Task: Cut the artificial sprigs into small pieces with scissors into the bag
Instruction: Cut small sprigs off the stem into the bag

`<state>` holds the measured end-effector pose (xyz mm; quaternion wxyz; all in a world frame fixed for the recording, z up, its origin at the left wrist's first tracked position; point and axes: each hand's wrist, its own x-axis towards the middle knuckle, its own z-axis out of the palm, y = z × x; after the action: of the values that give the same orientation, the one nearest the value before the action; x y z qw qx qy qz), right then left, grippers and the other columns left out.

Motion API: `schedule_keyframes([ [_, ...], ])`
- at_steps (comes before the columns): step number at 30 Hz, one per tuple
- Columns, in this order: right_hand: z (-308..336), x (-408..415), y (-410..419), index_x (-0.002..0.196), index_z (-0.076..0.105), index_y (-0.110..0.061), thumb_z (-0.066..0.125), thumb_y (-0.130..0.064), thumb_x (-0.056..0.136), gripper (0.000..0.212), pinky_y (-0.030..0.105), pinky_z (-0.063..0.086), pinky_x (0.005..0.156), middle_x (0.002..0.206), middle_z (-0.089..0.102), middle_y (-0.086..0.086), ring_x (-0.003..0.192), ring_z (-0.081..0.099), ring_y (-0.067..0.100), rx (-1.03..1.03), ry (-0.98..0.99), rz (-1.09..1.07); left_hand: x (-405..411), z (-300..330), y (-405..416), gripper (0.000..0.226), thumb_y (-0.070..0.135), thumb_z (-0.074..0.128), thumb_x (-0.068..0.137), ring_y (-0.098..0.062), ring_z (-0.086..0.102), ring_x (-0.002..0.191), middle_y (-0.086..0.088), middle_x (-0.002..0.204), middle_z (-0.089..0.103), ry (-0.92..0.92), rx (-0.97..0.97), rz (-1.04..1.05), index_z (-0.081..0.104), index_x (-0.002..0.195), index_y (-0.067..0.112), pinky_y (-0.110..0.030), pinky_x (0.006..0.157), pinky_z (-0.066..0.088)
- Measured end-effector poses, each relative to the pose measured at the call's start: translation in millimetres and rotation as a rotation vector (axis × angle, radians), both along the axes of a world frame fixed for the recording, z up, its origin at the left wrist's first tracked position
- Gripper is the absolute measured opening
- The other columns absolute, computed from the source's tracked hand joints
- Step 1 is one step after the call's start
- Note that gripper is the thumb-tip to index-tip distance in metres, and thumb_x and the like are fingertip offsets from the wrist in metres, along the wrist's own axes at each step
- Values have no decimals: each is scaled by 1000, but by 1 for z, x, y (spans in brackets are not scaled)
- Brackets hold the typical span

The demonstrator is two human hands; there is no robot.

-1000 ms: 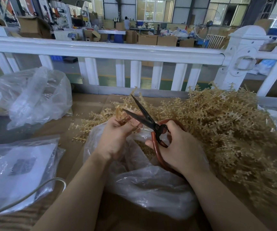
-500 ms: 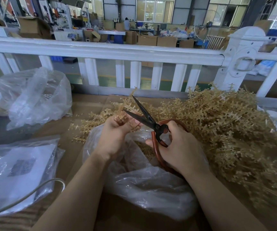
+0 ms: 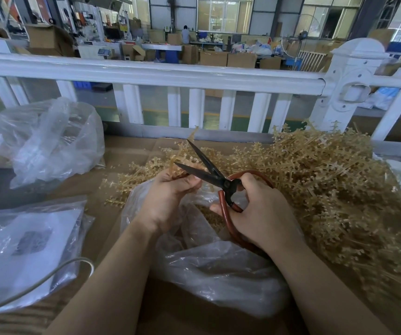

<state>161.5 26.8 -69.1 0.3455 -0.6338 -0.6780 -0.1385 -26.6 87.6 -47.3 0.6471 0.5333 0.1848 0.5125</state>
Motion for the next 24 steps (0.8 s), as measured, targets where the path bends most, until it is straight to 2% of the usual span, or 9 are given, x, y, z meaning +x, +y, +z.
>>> schedule_keyframes([
  [3,0,0,0,80,34,-33,32,-95,78,62,15,35,40,56,42,-17,47,45,-1,12,-21,-9,0,0,-1,21,3,63,75,-8,69,68,1,73,73,-6,0,28,78,71,17,-19,65,54],
  [5,0,-1,-1,80,34,-33,30,-96,78,63,15,37,39,56,43,-18,47,45,-2,4,-19,-22,1,-1,0,18,3,64,74,-10,69,68,-2,74,73,-6,-16,44,78,71,14,-20,65,55],
  [8,1,-2,-3,79,36,-33,29,-97,76,65,14,32,39,55,44,-18,47,46,-2,-15,13,-32,1,-1,2,8,5,68,72,-18,64,73,-15,82,65,16,-67,106,70,77,1,-24,71,56],
  [10,1,-3,-5,79,37,-32,29,-97,76,65,12,27,41,56,46,-18,47,46,-1,-10,32,-22,1,-1,2,18,8,68,72,-24,58,80,-18,91,59,52,-75,129,63,85,-4,-28,78,52],
  [12,1,-3,-6,80,36,-33,32,-95,79,62,14,29,41,57,49,-17,47,47,1,6,20,-27,0,0,1,26,9,68,73,-21,56,80,-17,92,56,59,-80,137,60,94,-5,-29,81,49],
  [15,-1,-3,-6,82,32,-35,45,-81,83,48,17,29,40,57,48,-17,46,46,7,25,-24,-53,2,0,1,38,7,67,74,-17,58,76,-16,89,55,25,-106,138,56,108,-6,-26,78,51],
  [17,-2,-2,-5,82,33,-34,56,-72,84,45,16,26,40,55,44,-17,45,42,6,51,-46,-64,2,0,1,35,6,67,74,-16,60,74,-15,86,58,16,-116,138,58,105,-6,-23,74,53],
  [20,-1,-3,-6,83,32,-33,63,-71,83,48,17,28,39,54,40,-18,42,45,7,80,-55,-67,1,-1,1,27,8,68,74,-18,60,76,-15,86,60,34,-118,139,60,95,-6,-24,75,54],
  [24,0,-4,-8,84,30,-37,67,-73,82,52,17,29,38,52,40,-19,42,43,4,61,-48,-76,1,-2,2,50,11,68,74,-24,58,85,-22,97,58,52,-110,163,56,111,-20,-27,81,52],
])
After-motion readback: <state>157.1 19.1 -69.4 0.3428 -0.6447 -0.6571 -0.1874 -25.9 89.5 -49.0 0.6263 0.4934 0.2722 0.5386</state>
